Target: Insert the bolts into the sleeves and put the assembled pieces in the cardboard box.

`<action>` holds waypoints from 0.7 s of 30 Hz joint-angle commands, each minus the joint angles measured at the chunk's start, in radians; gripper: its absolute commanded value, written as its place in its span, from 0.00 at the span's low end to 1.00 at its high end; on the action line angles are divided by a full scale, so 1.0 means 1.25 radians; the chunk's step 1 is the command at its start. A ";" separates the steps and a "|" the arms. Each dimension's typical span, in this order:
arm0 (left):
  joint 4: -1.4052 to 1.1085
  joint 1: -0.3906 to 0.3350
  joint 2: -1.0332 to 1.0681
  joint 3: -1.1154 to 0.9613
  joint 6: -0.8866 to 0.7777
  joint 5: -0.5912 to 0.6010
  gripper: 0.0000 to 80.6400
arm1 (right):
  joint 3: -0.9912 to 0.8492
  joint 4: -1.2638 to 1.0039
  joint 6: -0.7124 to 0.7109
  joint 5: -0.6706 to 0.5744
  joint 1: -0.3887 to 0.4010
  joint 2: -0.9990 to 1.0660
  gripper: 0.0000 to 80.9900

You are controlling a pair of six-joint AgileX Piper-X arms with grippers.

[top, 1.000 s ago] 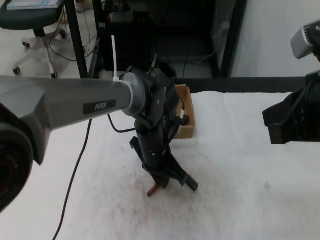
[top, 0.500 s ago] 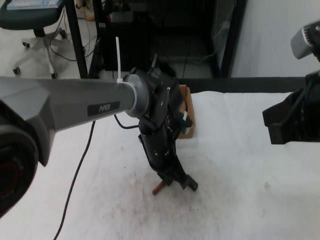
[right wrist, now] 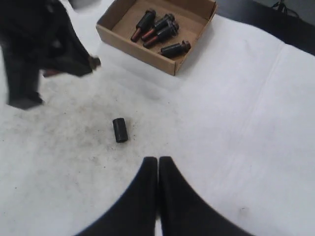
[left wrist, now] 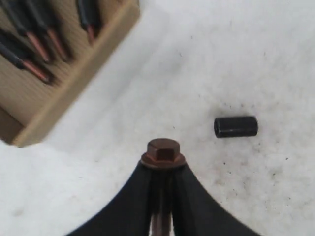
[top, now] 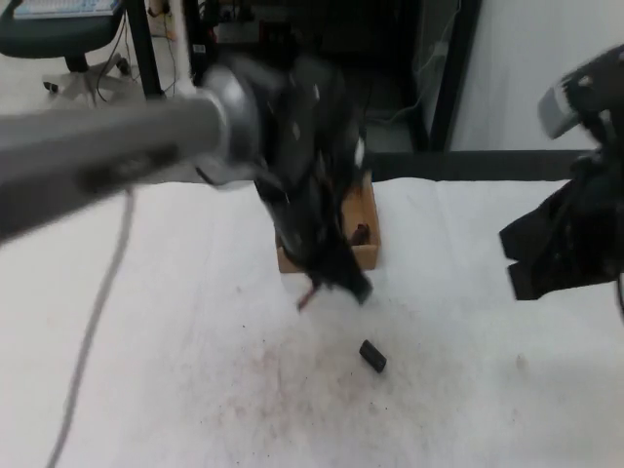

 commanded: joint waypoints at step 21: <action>-0.162 0.200 -1.032 0.635 -0.095 0.043 0.00 | -0.227 0.010 -0.062 0.001 0.180 0.465 0.41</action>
